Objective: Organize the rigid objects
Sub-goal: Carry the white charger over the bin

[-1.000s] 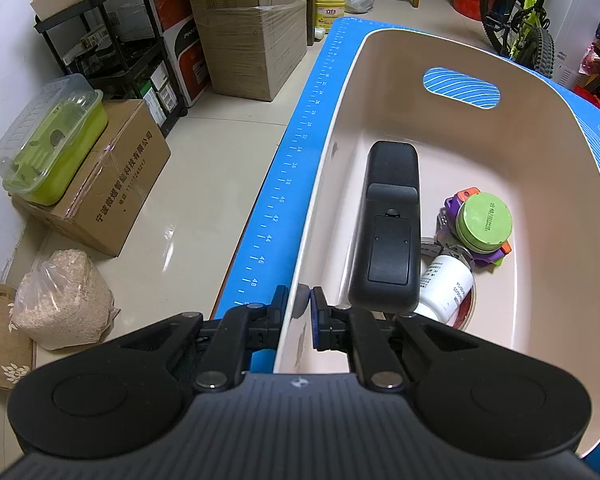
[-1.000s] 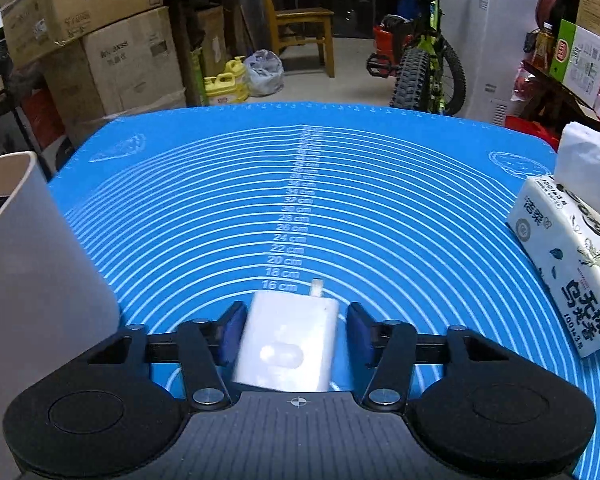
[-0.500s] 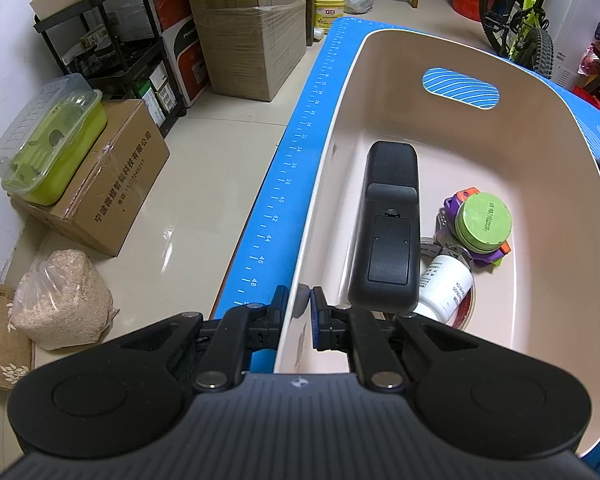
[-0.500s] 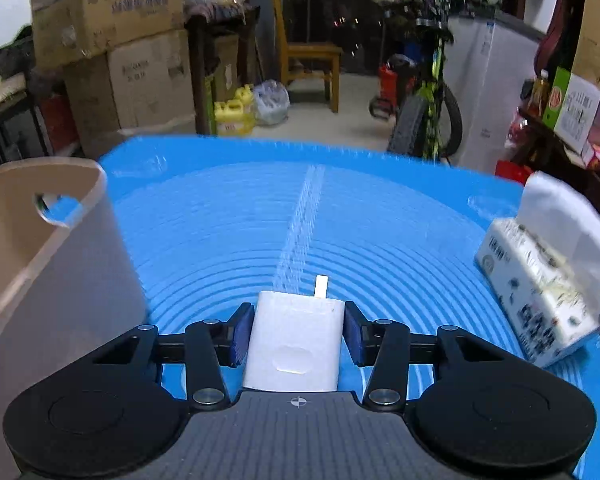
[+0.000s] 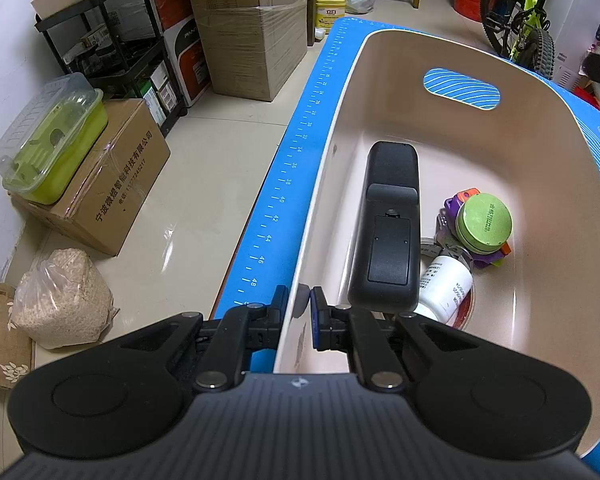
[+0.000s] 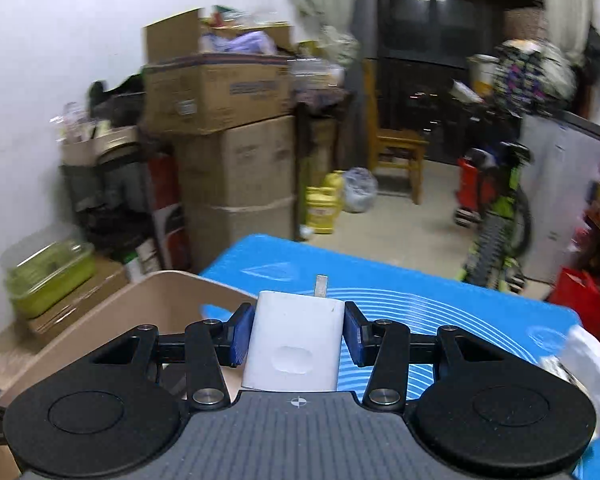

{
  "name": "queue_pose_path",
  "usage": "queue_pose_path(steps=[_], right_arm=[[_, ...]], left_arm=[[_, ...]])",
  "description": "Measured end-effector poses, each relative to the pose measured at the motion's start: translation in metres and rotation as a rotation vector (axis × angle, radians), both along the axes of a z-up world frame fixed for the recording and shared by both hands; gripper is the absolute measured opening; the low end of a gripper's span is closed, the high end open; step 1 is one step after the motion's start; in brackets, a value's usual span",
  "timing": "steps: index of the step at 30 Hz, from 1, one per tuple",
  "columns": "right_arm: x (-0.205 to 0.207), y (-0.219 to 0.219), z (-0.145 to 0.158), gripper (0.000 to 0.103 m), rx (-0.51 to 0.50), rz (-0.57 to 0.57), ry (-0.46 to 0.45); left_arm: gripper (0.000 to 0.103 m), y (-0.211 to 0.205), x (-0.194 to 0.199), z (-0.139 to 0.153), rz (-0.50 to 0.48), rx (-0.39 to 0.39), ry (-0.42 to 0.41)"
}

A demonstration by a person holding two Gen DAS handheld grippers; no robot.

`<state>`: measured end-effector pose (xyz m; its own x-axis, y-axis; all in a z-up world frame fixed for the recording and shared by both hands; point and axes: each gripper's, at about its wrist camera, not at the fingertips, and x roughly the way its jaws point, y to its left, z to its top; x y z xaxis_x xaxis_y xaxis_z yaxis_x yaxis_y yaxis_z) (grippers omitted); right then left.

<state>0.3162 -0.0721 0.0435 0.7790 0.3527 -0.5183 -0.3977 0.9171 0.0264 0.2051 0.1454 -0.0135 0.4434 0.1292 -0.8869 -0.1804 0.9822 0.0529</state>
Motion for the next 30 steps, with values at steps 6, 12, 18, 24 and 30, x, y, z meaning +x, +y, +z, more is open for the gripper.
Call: queue_pose_path(steps=[6,12,18,24,30], right_arm=[[0.006,0.055,-0.006,0.053,-0.065,0.103,0.064],[0.025,0.099,-0.034,0.053,-0.117,0.138,0.209],[0.035,0.116,-0.069,0.053,-0.177,0.126,0.313],[0.044,0.124,-0.088,0.053,-0.227,0.132,0.396],[0.05,0.139,-0.098,0.052,-0.288,0.137,0.419]], left_arm=[[0.013,0.0,0.0,0.0,0.0,0.0,0.0],[0.013,0.001,0.0,0.0,0.0,0.004,0.002],[0.012,0.0,0.0,0.001,-0.002,-0.006,0.0],[0.012,0.0,-0.001,0.0,0.0,-0.008,-0.001],[0.012,0.001,0.0,0.0,0.0,-0.01,-0.001]])
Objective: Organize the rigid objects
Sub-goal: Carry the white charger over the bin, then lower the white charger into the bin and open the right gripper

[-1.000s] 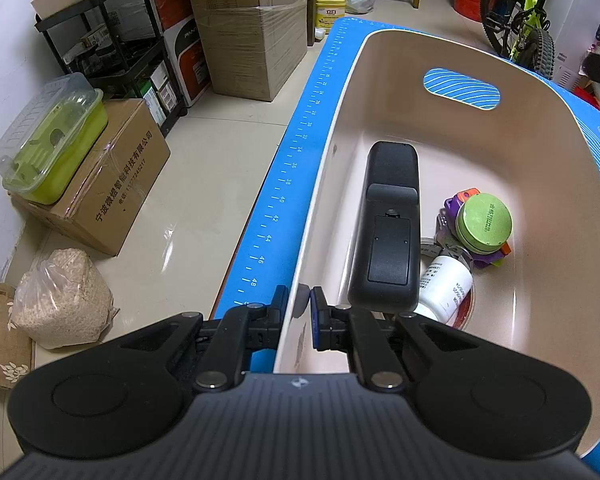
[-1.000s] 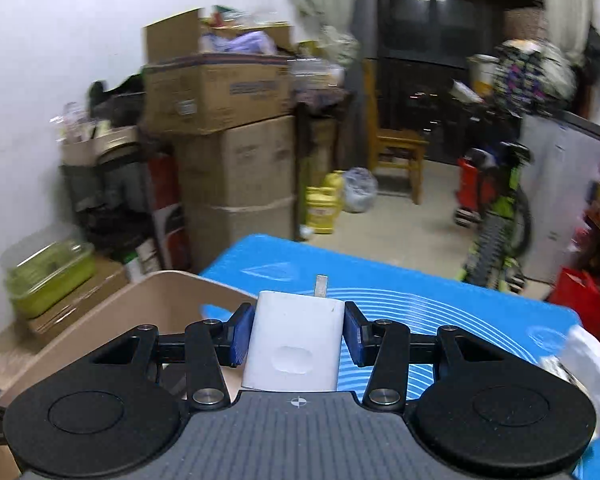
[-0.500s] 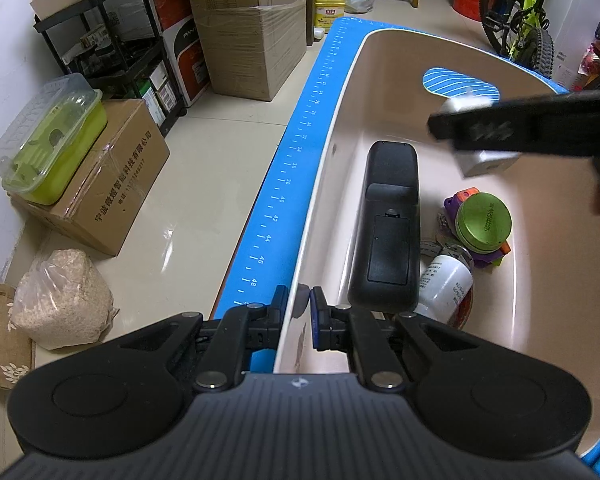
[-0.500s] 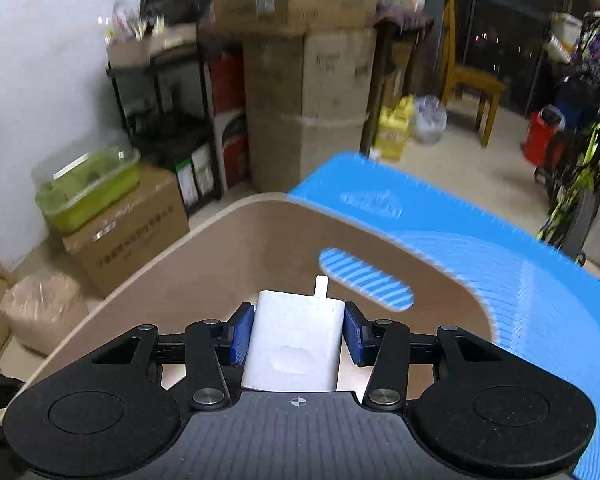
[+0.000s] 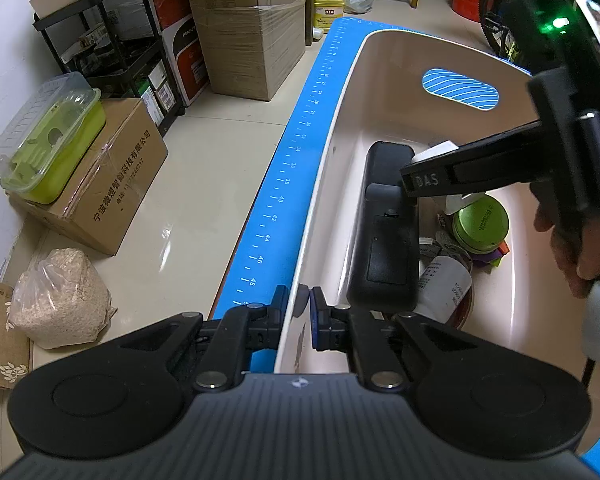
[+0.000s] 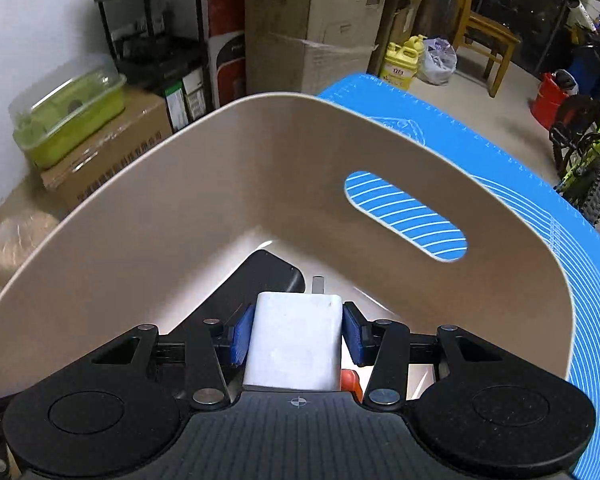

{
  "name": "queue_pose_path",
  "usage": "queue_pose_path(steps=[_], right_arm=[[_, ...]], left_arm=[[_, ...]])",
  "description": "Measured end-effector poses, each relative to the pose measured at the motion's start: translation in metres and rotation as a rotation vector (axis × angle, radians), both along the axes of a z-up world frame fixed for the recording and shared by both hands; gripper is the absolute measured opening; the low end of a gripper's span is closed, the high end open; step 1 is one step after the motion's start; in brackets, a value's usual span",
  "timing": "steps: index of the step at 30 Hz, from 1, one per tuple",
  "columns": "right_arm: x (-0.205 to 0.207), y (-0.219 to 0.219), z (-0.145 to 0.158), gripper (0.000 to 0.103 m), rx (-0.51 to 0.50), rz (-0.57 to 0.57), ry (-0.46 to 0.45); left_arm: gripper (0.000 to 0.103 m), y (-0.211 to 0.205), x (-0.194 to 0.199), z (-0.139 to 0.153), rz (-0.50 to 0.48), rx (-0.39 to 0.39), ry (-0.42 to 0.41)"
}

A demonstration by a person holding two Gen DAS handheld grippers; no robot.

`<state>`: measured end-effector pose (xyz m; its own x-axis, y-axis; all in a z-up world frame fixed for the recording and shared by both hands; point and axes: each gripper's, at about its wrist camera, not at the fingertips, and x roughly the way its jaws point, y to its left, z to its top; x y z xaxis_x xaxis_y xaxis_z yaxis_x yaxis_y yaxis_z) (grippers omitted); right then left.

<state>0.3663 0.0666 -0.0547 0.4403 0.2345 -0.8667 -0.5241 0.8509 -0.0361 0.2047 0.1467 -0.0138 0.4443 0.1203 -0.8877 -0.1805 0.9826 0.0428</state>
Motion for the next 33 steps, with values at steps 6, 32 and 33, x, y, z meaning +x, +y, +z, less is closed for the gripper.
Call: queue_pose_path(steps=[6,32,33], right_arm=[[0.006,0.0,-0.005,0.052,-0.012,-0.022,0.017],[-0.016,-0.056,0.052,0.075,0.135,-0.058,-0.128],[-0.02,-0.063,0.058,0.075,0.145,-0.062,-0.145]], left_arm=[[0.012,0.0,0.0,0.0,0.0,0.0,0.001],[0.012,0.0,0.001,-0.001,0.0,-0.019,-0.001],[0.012,0.0,0.002,-0.001,0.0,-0.02,-0.001]])
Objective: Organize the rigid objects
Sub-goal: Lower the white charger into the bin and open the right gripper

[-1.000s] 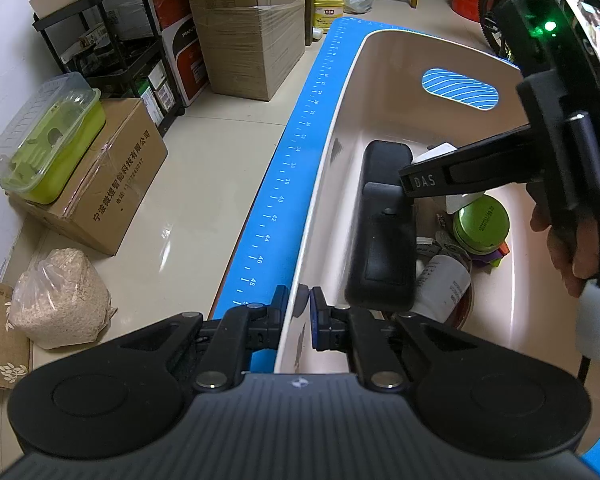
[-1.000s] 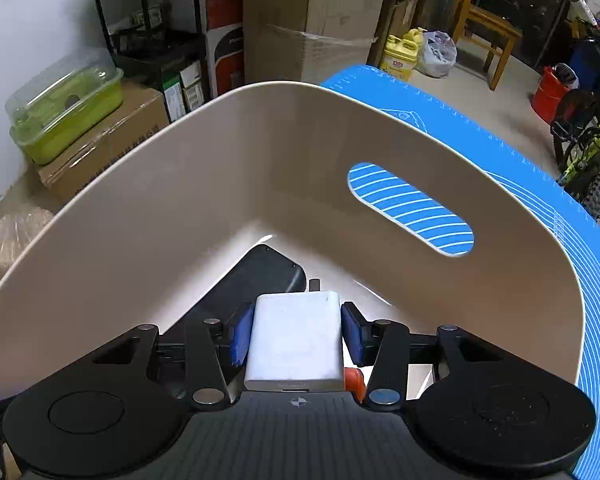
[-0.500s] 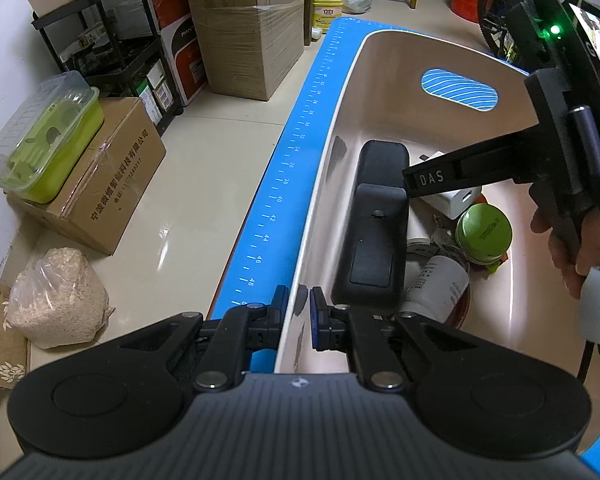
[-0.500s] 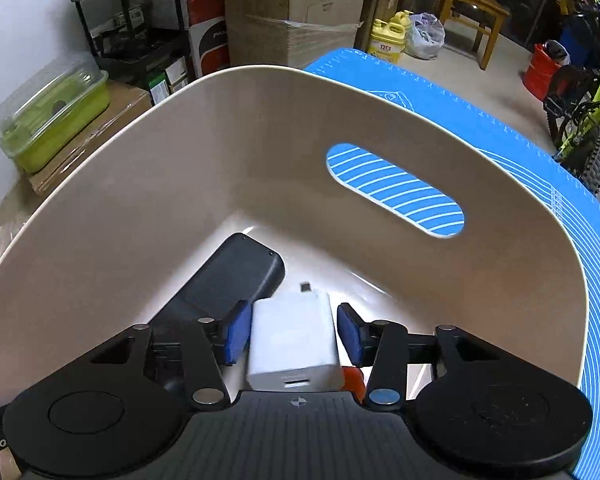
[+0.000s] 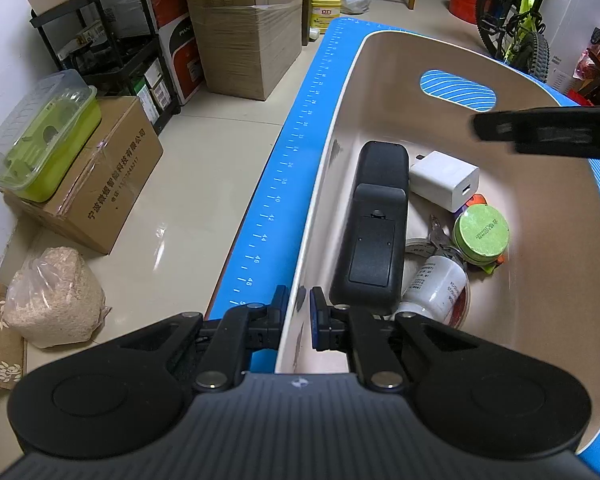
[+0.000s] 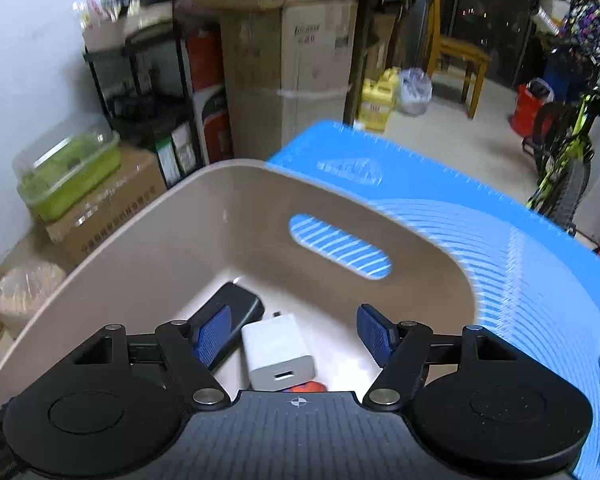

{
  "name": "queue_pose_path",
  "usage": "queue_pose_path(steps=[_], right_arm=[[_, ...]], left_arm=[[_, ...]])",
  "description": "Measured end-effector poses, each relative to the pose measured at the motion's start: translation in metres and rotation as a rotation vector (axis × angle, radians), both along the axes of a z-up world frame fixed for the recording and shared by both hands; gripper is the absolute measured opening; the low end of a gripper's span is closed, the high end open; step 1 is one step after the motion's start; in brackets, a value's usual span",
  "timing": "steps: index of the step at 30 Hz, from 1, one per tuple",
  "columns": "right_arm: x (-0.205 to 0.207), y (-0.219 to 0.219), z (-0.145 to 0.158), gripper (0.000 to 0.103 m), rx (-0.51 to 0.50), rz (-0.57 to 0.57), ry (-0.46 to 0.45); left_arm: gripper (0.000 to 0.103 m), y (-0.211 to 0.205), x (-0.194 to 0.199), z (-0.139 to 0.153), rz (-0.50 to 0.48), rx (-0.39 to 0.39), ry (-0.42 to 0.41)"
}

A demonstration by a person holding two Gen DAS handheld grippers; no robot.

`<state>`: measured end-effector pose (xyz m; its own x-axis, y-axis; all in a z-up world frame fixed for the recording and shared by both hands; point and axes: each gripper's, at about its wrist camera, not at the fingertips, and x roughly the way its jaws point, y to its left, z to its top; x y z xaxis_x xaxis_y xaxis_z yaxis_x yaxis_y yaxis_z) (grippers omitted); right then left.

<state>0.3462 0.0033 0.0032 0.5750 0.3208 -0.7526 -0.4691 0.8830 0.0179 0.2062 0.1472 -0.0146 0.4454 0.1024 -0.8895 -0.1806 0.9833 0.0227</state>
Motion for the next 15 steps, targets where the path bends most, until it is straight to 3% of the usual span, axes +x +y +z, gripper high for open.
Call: queue_pose_path(steps=[7,15], right_arm=[[-0.021,-0.055,0.028,0.077,0.074,-0.059,-0.091],[-0.033,-0.1,0.017,0.078,0.051,-0.133,-0.117]], left_arm=[[0.012,0.0,0.0,0.0,0.002,-0.003,0.0],[0.012,0.002,0.0,0.0,-0.003,-0.011,-0.001]])
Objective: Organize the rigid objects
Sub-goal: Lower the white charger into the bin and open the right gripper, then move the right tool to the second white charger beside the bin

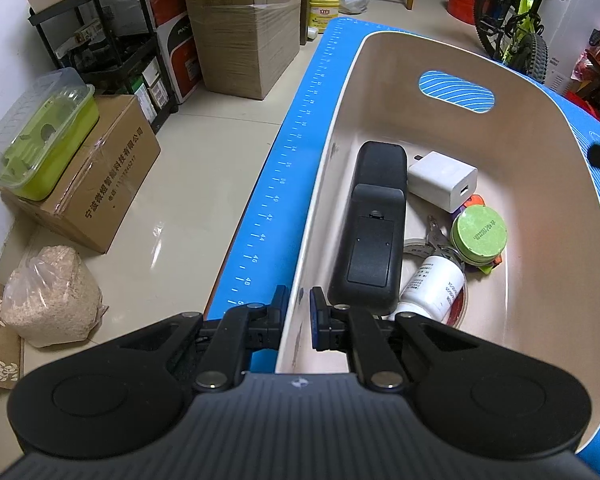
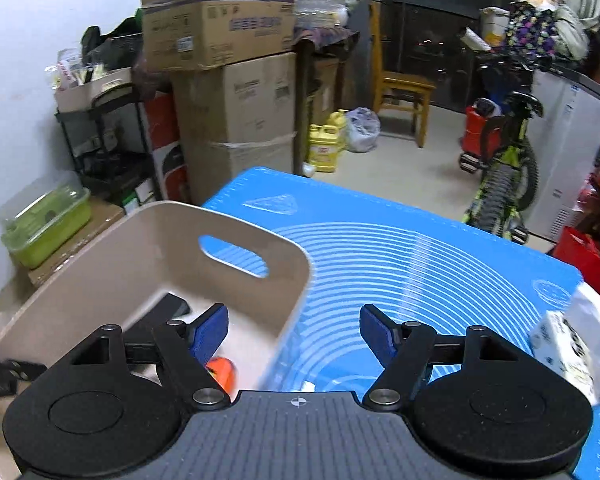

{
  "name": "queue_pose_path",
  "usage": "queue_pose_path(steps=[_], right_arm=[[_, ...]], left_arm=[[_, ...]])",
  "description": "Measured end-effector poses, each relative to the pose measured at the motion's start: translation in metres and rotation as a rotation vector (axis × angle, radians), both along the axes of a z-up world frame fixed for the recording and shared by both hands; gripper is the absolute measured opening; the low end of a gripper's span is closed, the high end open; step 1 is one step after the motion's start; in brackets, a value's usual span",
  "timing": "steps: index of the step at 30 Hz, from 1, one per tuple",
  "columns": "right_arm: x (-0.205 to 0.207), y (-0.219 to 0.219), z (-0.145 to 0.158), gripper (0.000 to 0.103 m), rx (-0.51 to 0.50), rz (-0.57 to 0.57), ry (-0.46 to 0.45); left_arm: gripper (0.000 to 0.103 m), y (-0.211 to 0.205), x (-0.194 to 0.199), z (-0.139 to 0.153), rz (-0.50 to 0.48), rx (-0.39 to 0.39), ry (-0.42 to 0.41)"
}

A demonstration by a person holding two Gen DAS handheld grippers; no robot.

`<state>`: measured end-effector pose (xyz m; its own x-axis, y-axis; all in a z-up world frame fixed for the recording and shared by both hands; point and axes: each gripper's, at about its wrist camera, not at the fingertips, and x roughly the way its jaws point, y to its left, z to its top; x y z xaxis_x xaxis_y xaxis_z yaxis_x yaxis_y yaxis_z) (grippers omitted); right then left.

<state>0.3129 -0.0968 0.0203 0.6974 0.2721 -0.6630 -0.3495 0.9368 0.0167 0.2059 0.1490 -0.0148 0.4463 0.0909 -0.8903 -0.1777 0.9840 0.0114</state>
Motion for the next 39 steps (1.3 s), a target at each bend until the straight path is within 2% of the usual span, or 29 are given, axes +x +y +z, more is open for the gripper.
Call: queue_pose_path(steps=[2,6,16,28,39], right_arm=[[-0.003,-0.01,-0.011,0.078,-0.012,-0.014,-0.009],[-0.004,-0.029,-0.026,0.082,0.026,-0.056,-0.006],[-0.009,-0.06,-0.041,0.082,0.033,-0.141,-0.001],[-0.007,-0.054,-0.092,0.082,-0.028,-0.053,0.093],[-0.009,-0.029,-0.106,0.083,-0.061,-0.002,0.061]], left_arm=[[0.012,0.001,0.0,0.0,-0.001,-0.004,-0.001],[0.012,0.0,-0.001,-0.002,-0.004,0.009,0.007],[0.011,0.003,-0.001,-0.001,-0.014,-0.008,0.006],[0.011,0.009,-0.001,0.0,-0.026,-0.035,-0.003],[0.011,0.008,0.0,-0.001,-0.034,-0.042,-0.002]])
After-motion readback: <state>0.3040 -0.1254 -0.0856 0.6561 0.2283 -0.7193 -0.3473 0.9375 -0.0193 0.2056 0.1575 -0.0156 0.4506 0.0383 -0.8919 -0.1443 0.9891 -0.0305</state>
